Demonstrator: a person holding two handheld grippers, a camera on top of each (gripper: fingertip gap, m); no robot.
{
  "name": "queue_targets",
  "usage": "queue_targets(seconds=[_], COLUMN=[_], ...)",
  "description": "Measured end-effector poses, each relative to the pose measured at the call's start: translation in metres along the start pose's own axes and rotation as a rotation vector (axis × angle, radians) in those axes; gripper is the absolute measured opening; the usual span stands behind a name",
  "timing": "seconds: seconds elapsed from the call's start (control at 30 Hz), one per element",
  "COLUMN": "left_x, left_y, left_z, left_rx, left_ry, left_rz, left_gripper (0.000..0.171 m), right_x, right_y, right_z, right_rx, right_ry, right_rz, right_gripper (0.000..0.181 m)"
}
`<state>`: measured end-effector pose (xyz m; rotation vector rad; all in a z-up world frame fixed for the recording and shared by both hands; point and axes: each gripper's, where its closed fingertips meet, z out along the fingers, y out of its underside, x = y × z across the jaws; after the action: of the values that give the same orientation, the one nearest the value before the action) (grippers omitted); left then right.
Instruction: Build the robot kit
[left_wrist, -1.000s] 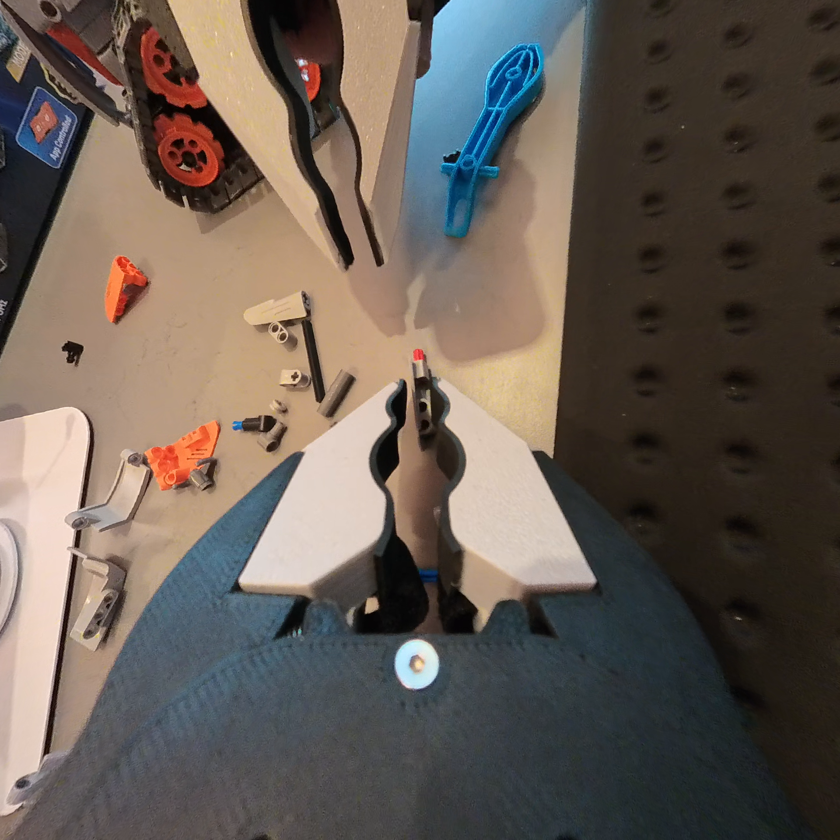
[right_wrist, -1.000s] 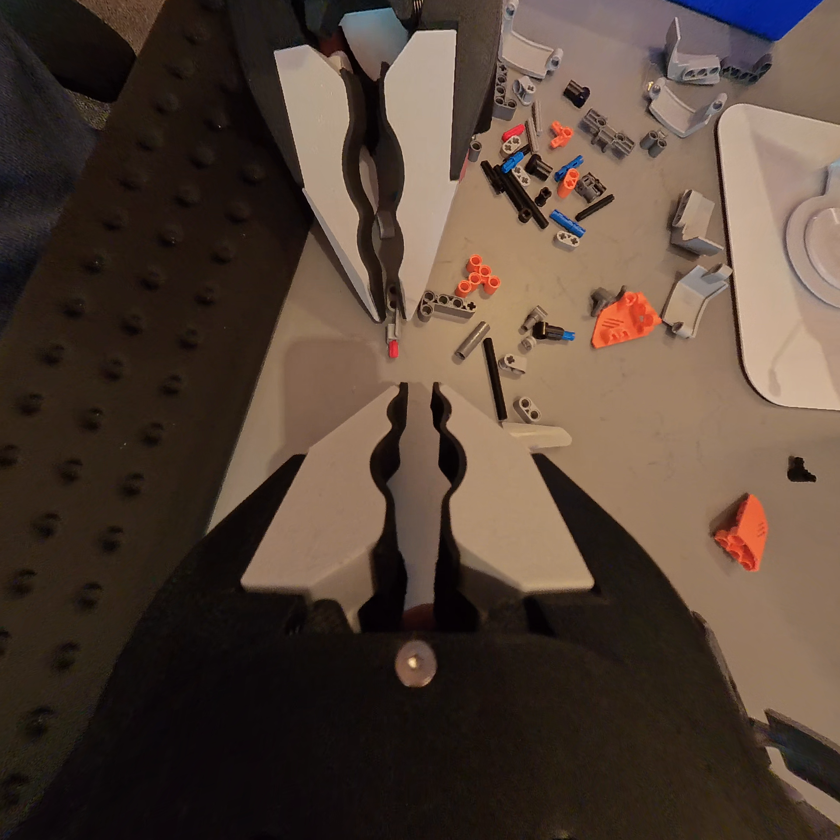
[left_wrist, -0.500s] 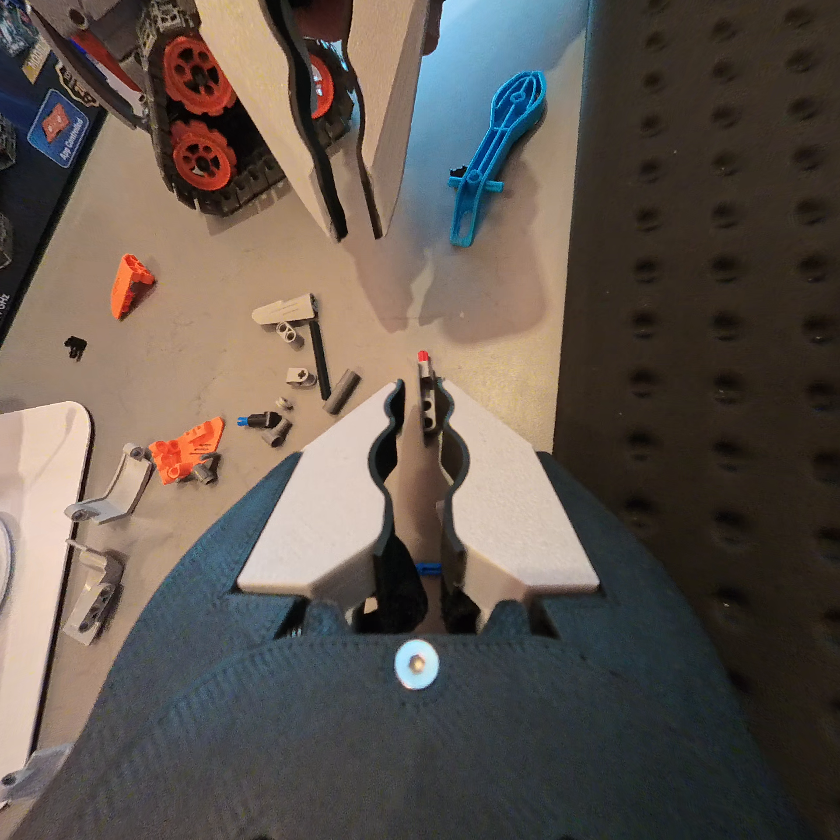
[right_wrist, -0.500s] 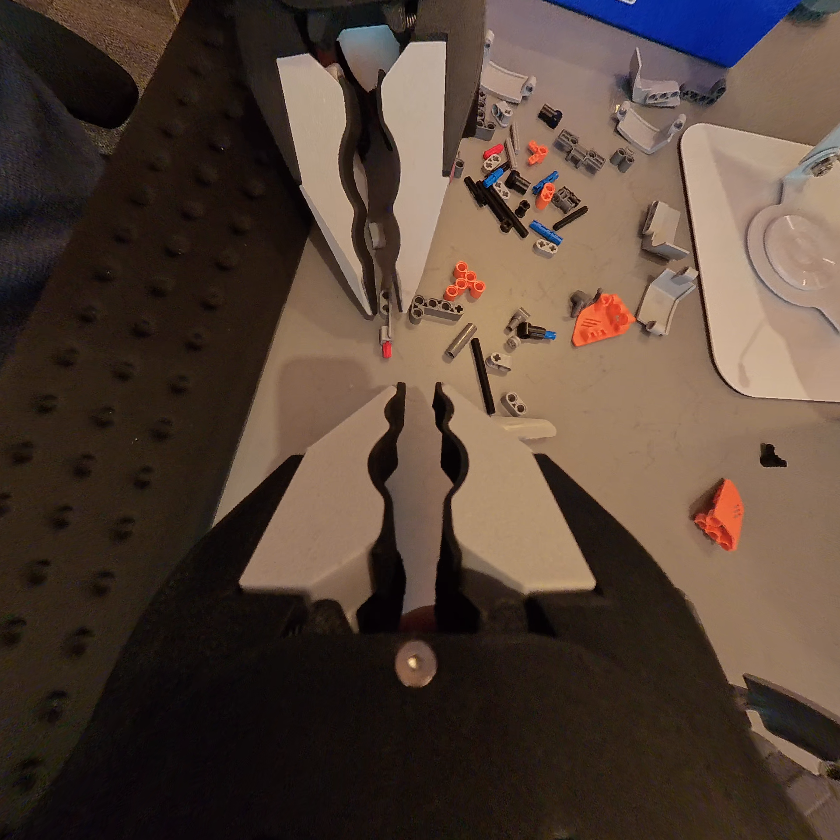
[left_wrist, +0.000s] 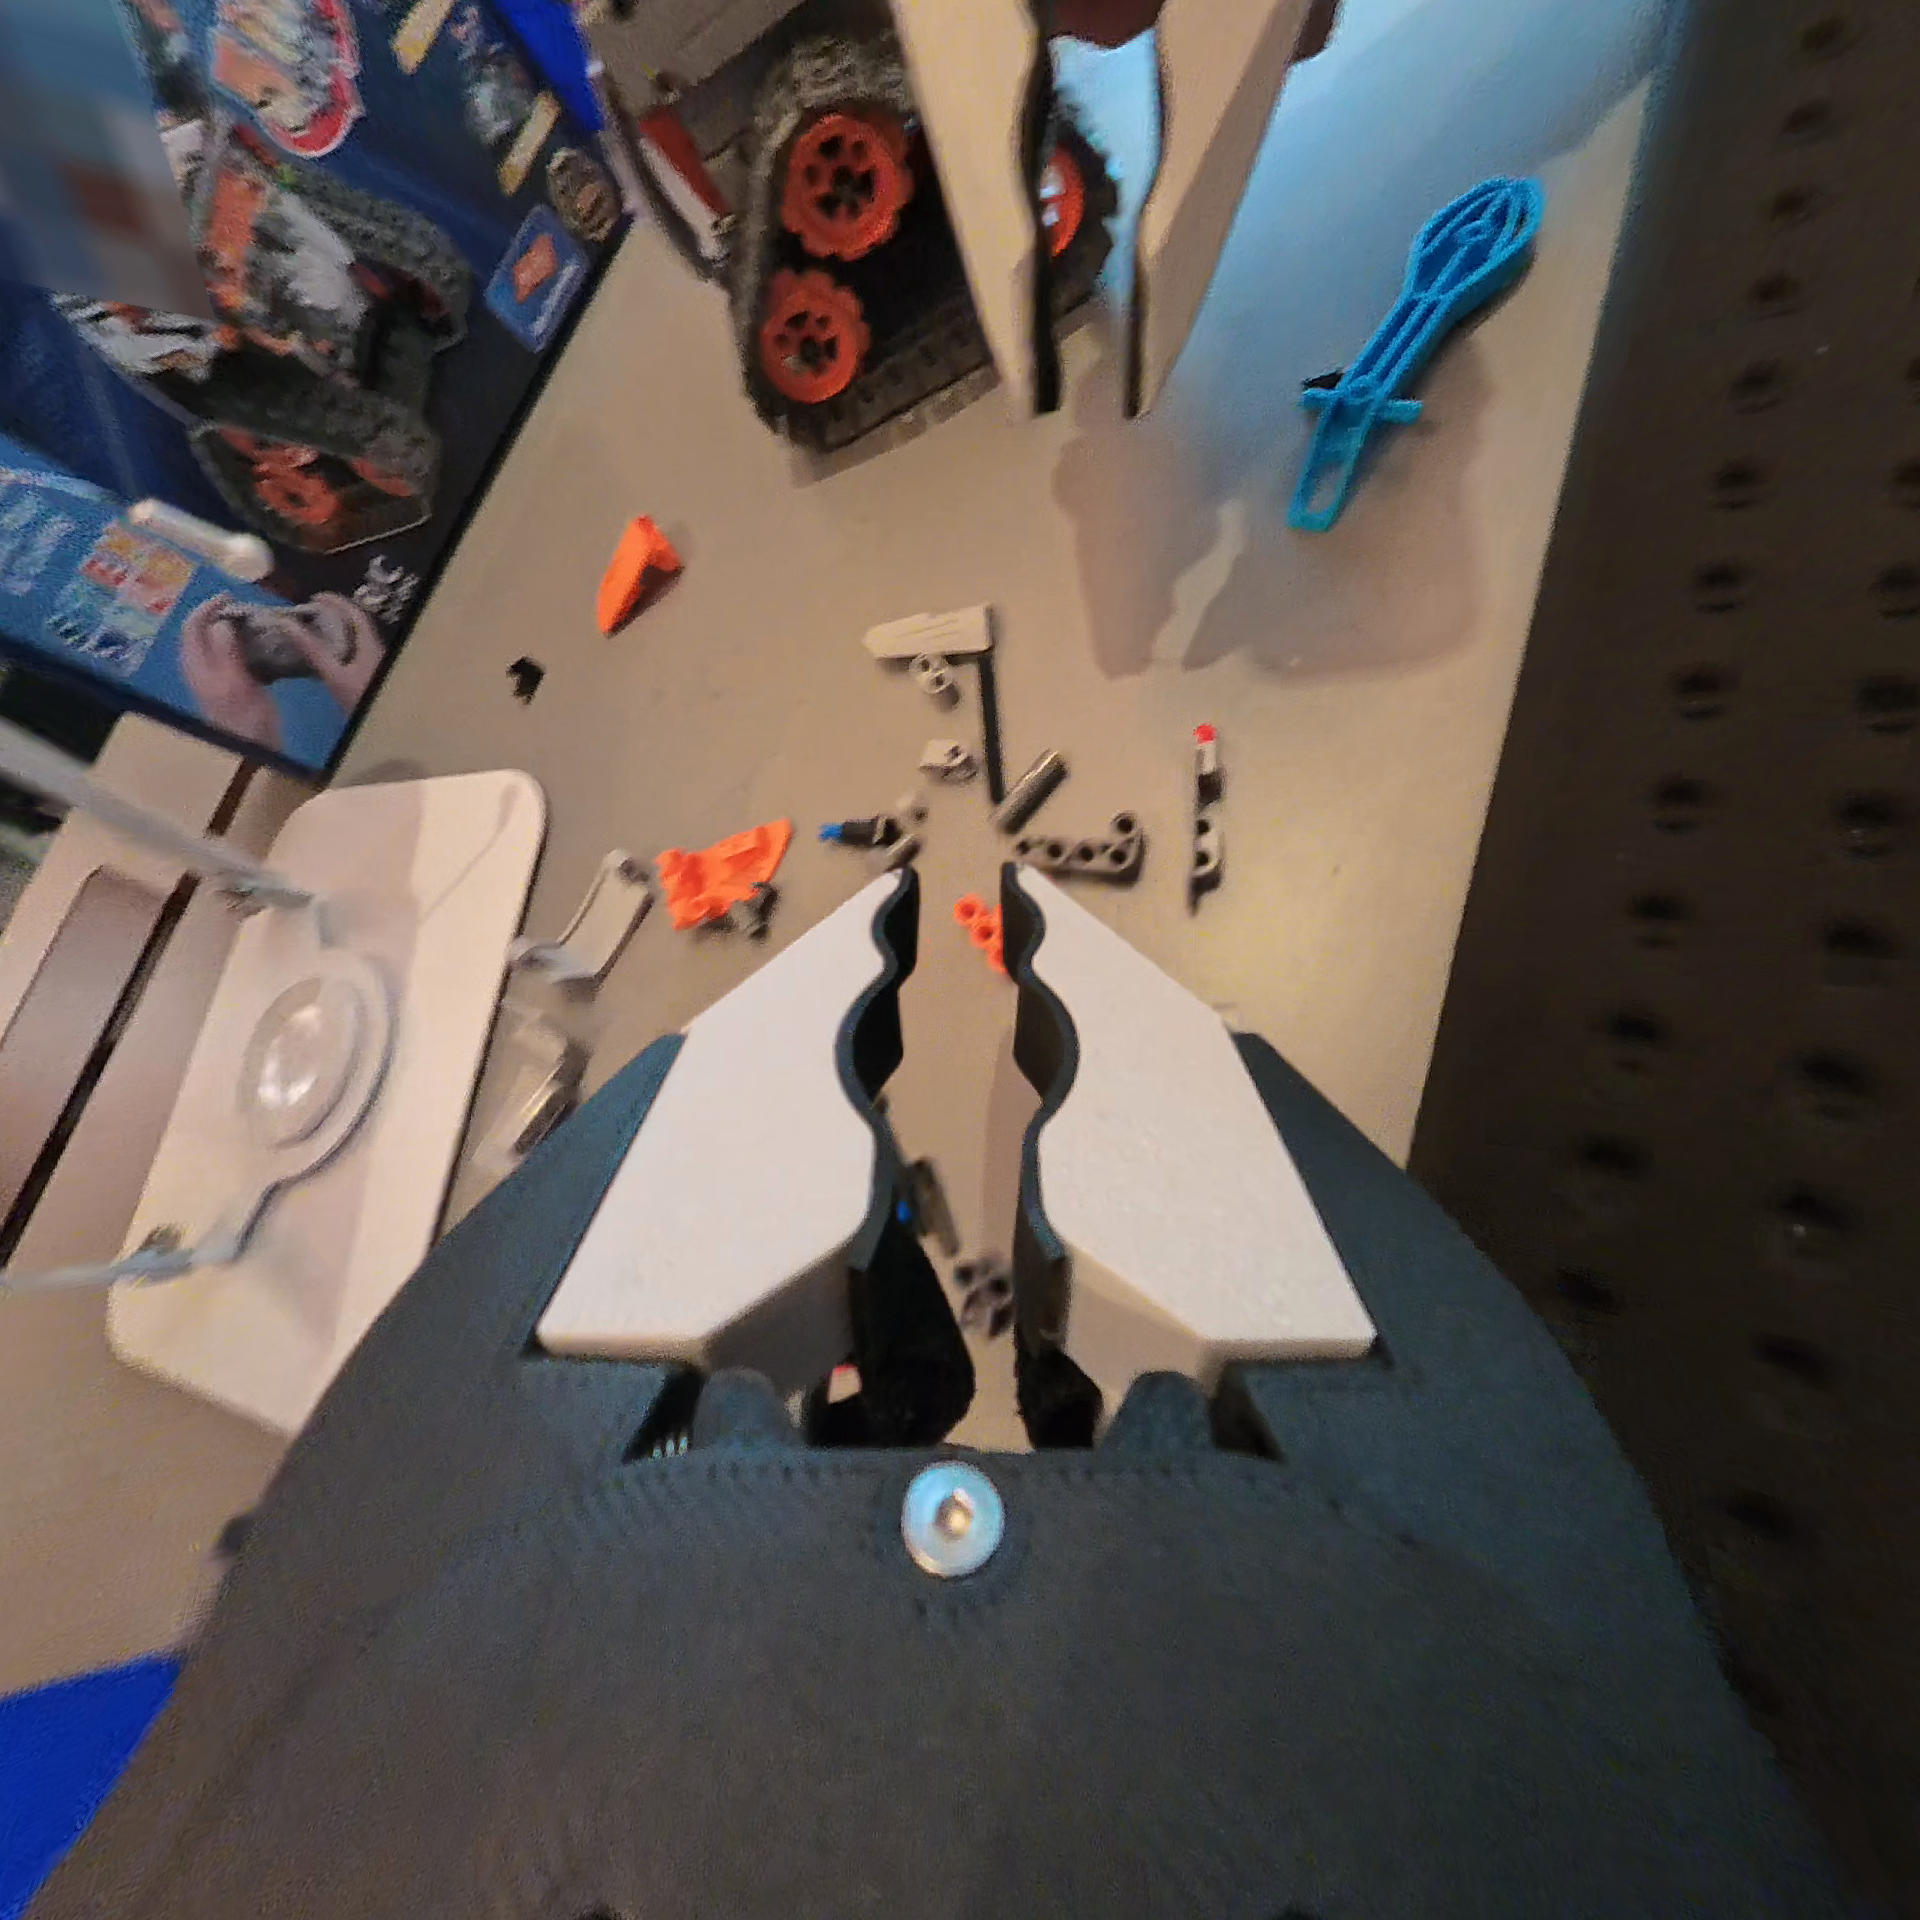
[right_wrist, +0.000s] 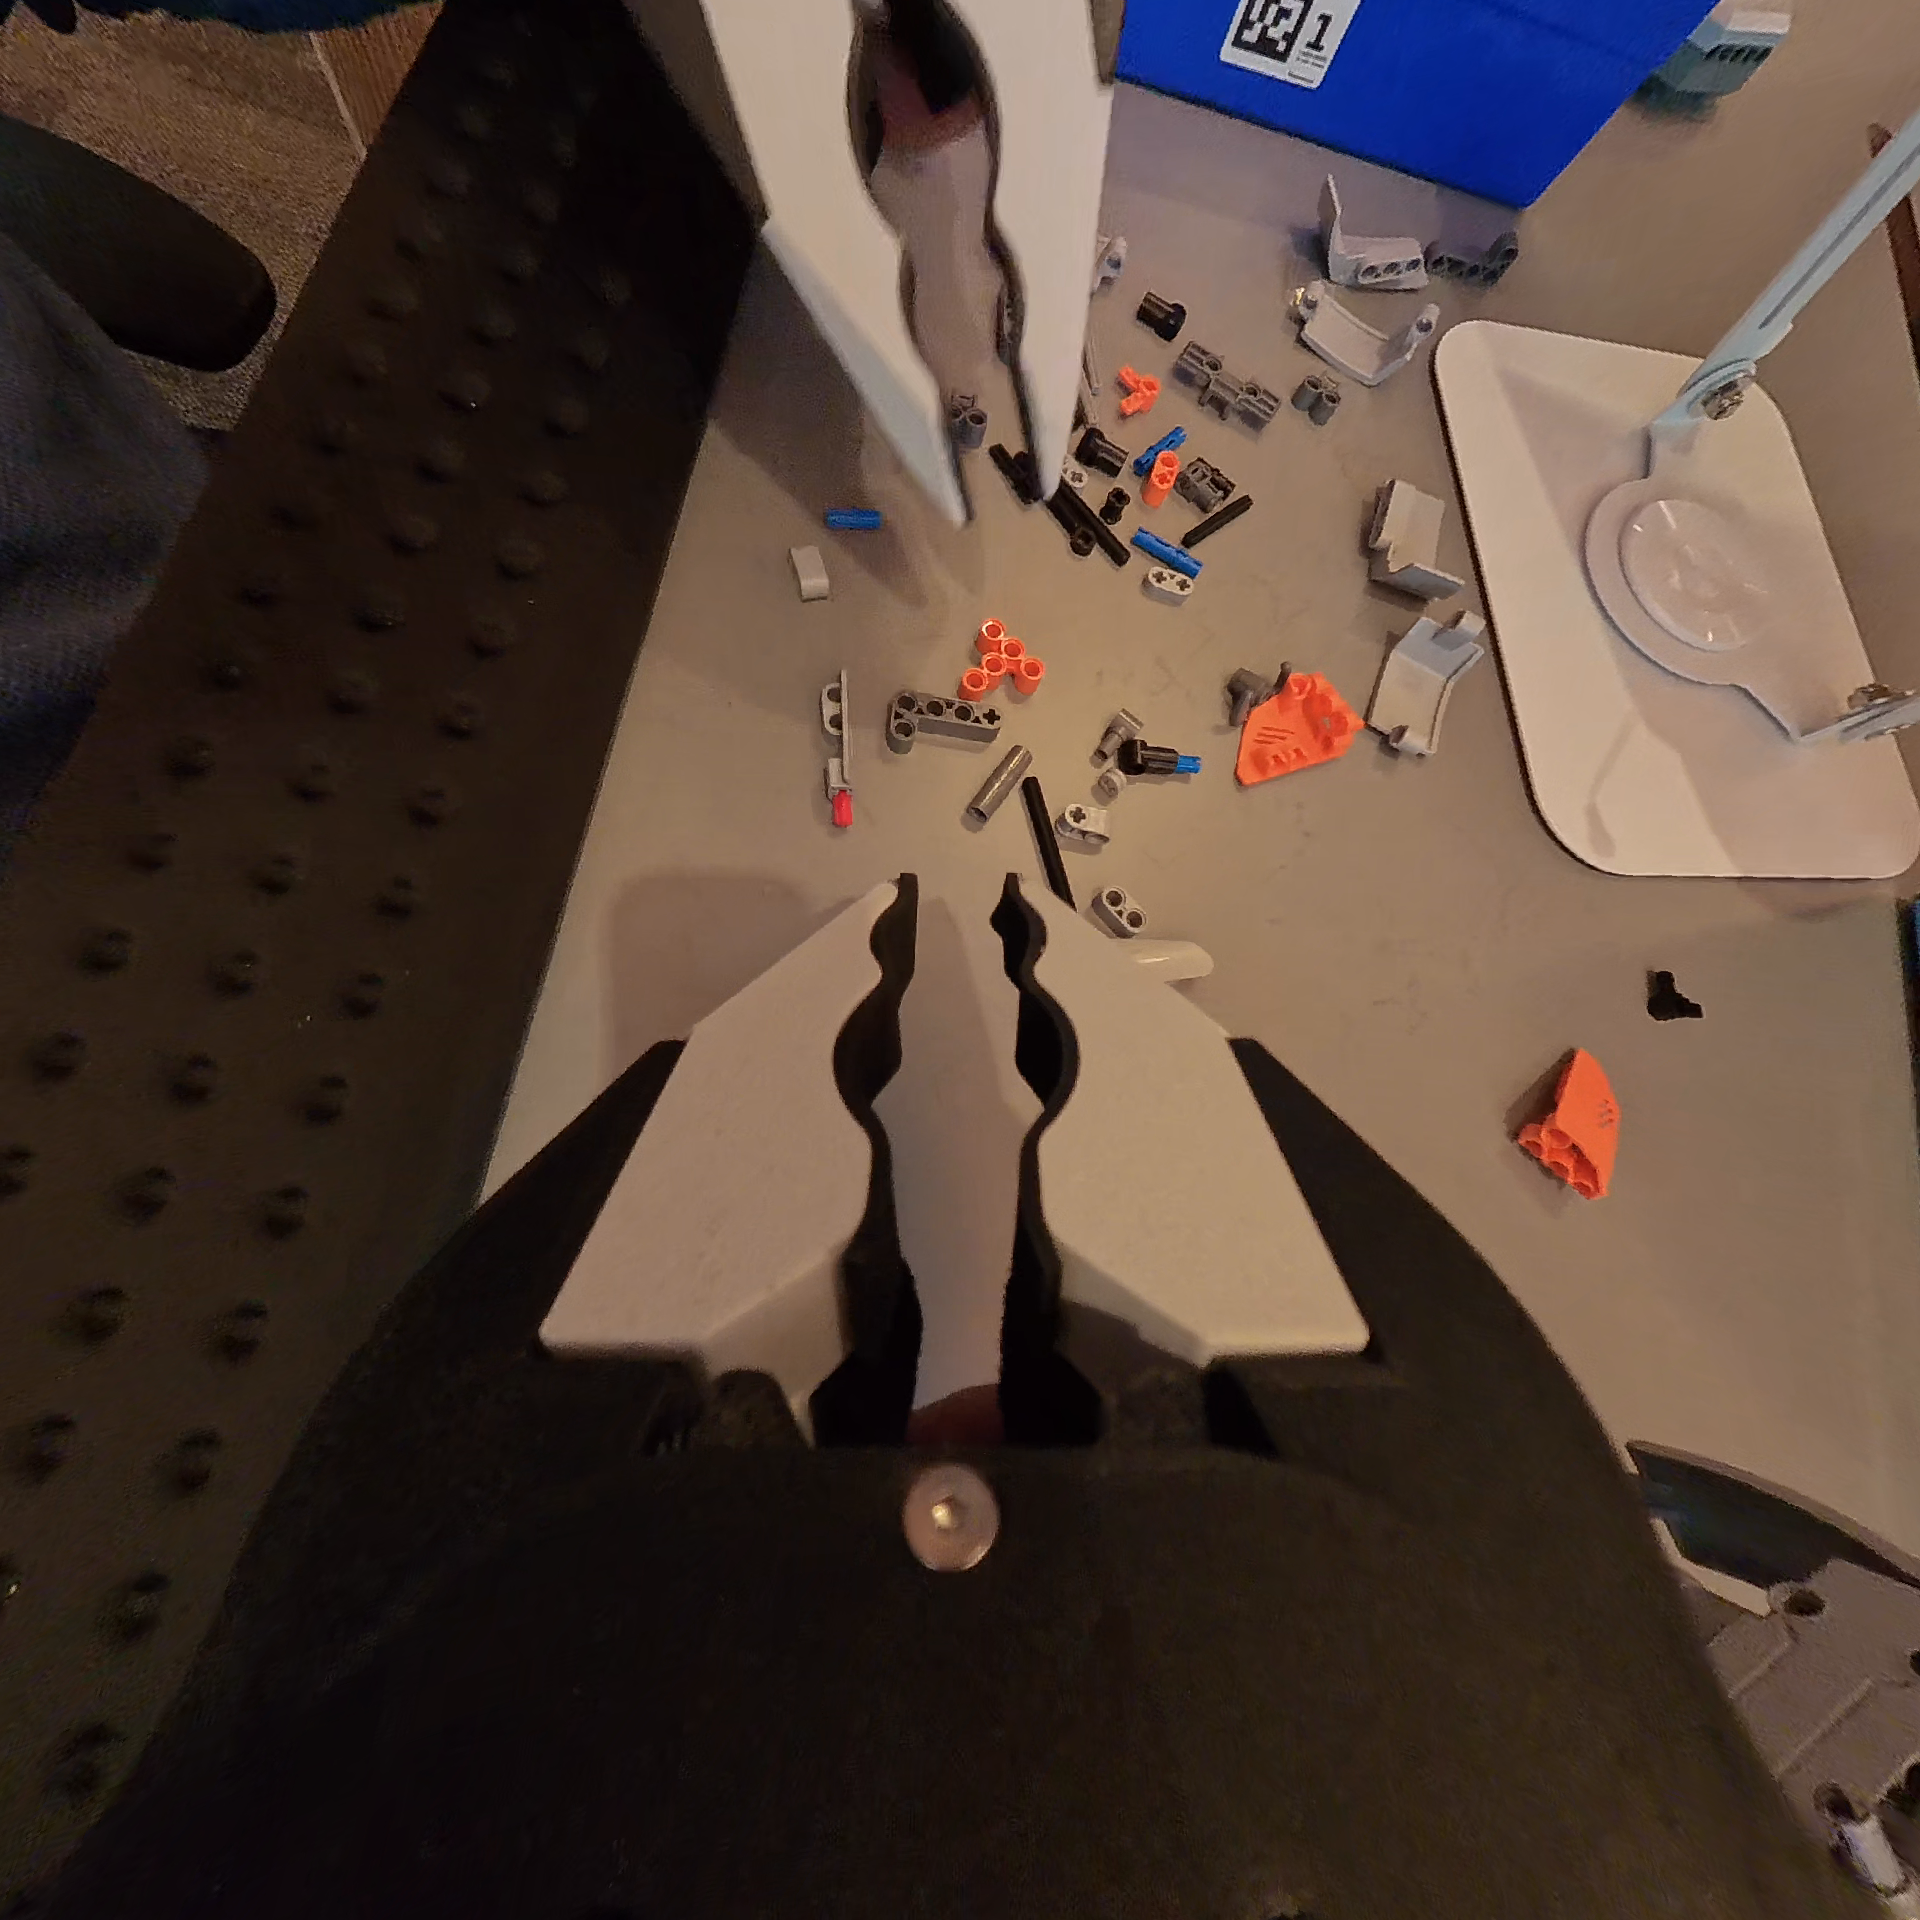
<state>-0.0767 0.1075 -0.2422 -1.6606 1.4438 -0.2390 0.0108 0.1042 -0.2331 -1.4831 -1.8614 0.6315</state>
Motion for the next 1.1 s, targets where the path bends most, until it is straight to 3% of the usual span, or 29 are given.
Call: queue_targets(seconds=[0.2, 0.47, 0.63, 0.87, 1.1], left_x=[-0.031, -0.029, -0.024, -0.022, -0.022], left_y=[0.032, 0.075, 0.089, 0.092, 0.1], left_z=[-0.044, -0.059, -0.052, -0.031, -0.02], left_rx=[-0.141, -0.346, -0.42, -0.426, -0.453], left_ry=[-0.107, -0.084, -0.039, 0.018, 0.07], left_rz=[-0.05, -0.056, -0.041, -0.036, -0.091], left_gripper=[0.015, 0.015, 0.018, 0.017, 0.006], right_x=[0.0, 0.002, 0.002, 0.001, 0.003], right_y=[0.004, 0.005, 0.007, 0.008, 0.008], right_z=[0.002, 0.002, 0.003, 0.004, 0.004], right_rx=[-0.008, -0.006, -0.007, -0.006, 0.0], right_ry=[0.002, 0.003, 0.0, -0.008, -0.006], right_rz=[0.004, 0.009, 0.01, 0.013, 0.018], right_gripper=[0.014, 0.014, 0.014, 0.014, 0.013])
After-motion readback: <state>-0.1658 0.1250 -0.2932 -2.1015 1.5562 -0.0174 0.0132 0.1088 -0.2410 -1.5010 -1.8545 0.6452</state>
